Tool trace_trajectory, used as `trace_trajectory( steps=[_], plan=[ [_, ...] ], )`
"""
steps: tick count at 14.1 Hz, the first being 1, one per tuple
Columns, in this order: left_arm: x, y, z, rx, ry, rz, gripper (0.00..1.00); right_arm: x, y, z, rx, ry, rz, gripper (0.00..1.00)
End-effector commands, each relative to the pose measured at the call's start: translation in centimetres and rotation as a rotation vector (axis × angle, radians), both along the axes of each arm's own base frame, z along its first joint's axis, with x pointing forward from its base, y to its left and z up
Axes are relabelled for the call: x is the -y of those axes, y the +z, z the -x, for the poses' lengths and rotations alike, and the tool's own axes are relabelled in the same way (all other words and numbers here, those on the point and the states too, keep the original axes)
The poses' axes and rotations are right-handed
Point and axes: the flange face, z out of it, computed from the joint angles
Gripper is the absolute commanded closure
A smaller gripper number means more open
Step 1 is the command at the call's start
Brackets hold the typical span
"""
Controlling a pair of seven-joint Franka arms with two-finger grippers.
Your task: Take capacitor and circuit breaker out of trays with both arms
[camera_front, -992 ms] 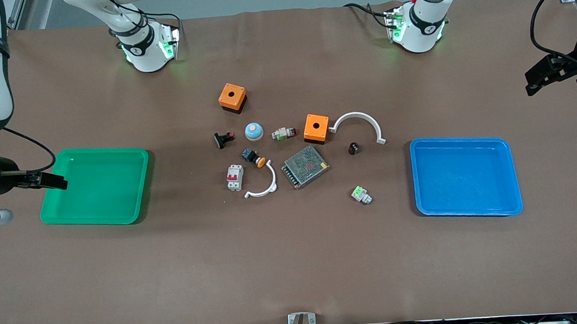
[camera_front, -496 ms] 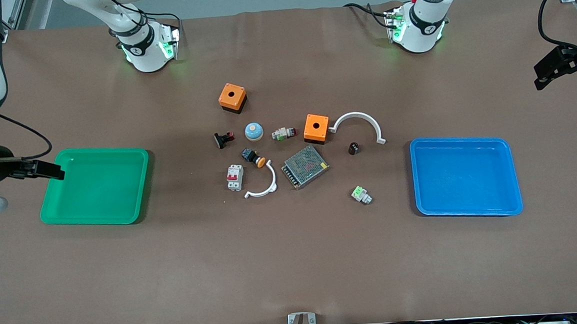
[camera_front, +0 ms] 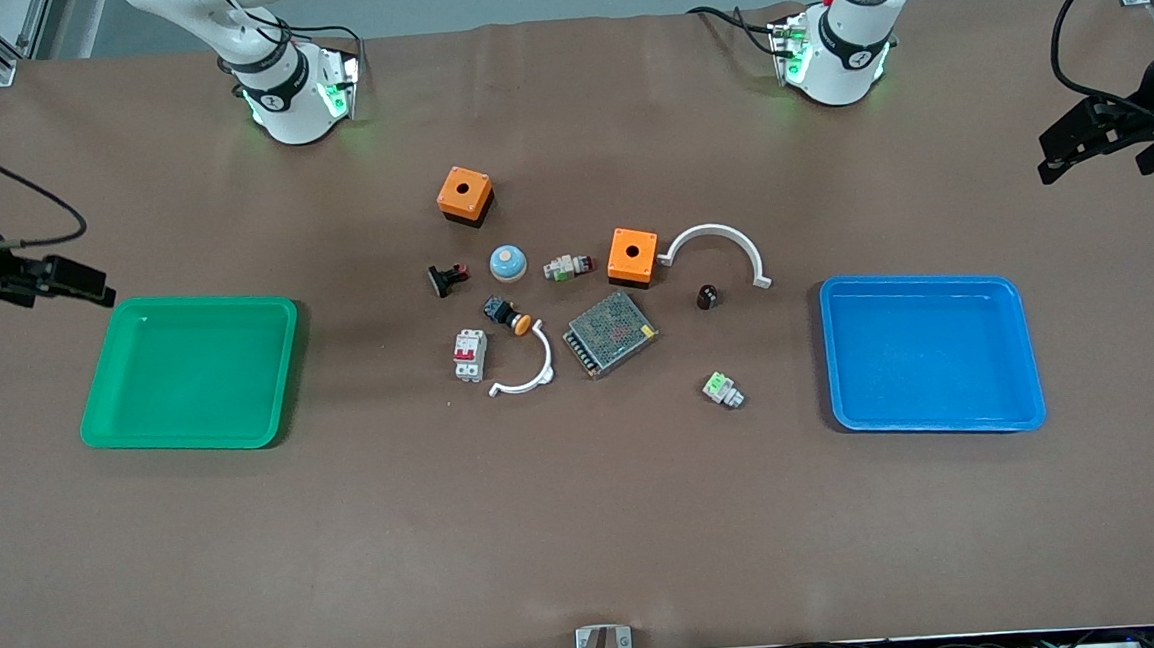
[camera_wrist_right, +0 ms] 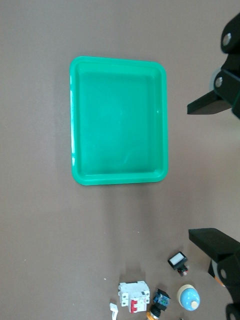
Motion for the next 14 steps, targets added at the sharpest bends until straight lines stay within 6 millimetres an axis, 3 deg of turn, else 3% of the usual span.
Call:
trace_trajectory(
  steps=[1, 6, 14],
  plan=[
    [0.7, 0.3, 1.0, 0.007, -0.029, 0.019, 0.0, -0.3, 1.0, 3.5, 0.031, 0.017, -0.011, 0.0],
    [0.9, 0.2, 1.2, -0.016, -0.02, 0.02, 0.0, -0.1, 3.2, 4.8, 0.066, 0.014, -0.009, 0.0],
    [0.2, 1.2, 0.9, 0.006, 0.001, 0.023, 0.0, 0.3, 3.3, 4.5, 0.073, 0.003, -0.009, 0.0]
  ],
)
